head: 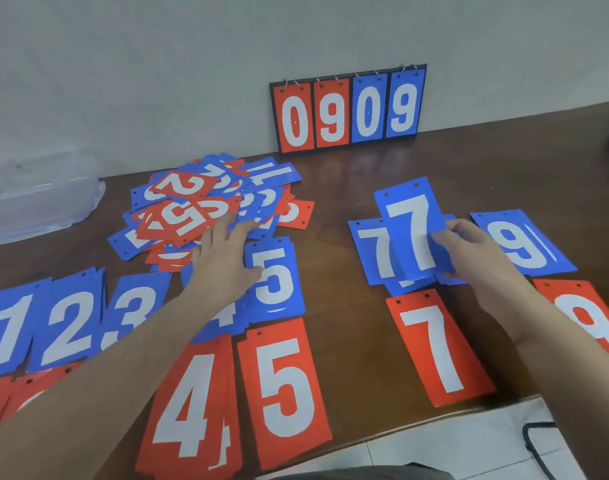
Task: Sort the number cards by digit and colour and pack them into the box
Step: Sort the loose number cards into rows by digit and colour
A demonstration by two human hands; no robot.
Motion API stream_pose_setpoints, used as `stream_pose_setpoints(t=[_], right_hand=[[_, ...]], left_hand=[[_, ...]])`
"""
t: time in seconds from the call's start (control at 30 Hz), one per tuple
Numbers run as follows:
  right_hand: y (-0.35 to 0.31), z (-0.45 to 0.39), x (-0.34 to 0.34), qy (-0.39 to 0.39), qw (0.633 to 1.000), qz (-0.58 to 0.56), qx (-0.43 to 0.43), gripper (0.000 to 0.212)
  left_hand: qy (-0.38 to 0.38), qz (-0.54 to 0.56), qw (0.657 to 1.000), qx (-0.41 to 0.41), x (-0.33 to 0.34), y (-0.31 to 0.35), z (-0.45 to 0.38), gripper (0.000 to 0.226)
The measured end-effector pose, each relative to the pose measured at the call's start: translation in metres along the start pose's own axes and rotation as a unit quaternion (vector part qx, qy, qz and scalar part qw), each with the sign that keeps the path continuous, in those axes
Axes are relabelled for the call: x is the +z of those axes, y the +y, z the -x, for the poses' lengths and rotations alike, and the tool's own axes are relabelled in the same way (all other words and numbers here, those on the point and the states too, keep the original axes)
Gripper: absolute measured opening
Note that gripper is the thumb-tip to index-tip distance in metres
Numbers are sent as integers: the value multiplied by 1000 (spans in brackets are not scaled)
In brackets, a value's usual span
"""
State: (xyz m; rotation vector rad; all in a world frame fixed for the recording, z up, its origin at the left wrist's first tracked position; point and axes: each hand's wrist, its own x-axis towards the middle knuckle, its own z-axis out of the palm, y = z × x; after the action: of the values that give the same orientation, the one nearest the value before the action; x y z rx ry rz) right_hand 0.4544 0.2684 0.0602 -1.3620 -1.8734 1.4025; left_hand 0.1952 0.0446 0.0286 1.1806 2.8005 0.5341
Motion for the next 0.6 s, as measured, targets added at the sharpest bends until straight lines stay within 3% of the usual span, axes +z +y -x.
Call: stream_pose_setpoints(t=[0.07,0.17,0.27,0.43,0.53,0.6], right_hand=[[-1,-10,2,-16,999,34,-22,21],[-5,-22,10,-68,995,61,-49,14],[-1,-37,19,-99,975,177,-91,13],[8,-40,23,-43,916,354,-184,30],[11,-44,22,-34,911,360,-197,50],[9,-46,23,-41,916,335,-217,50]], left_hand=[[-8,0,1000,-8,0,3,1,81],[-14,7,1000,-26,1,6,3,79],[-12,15,999,-37,1,10,5,73],[1,36,998,-56,0,12,9,65],[9,44,997,-60,-1,11,10,61],[9,43,997,-63,-2,9,9,60]])
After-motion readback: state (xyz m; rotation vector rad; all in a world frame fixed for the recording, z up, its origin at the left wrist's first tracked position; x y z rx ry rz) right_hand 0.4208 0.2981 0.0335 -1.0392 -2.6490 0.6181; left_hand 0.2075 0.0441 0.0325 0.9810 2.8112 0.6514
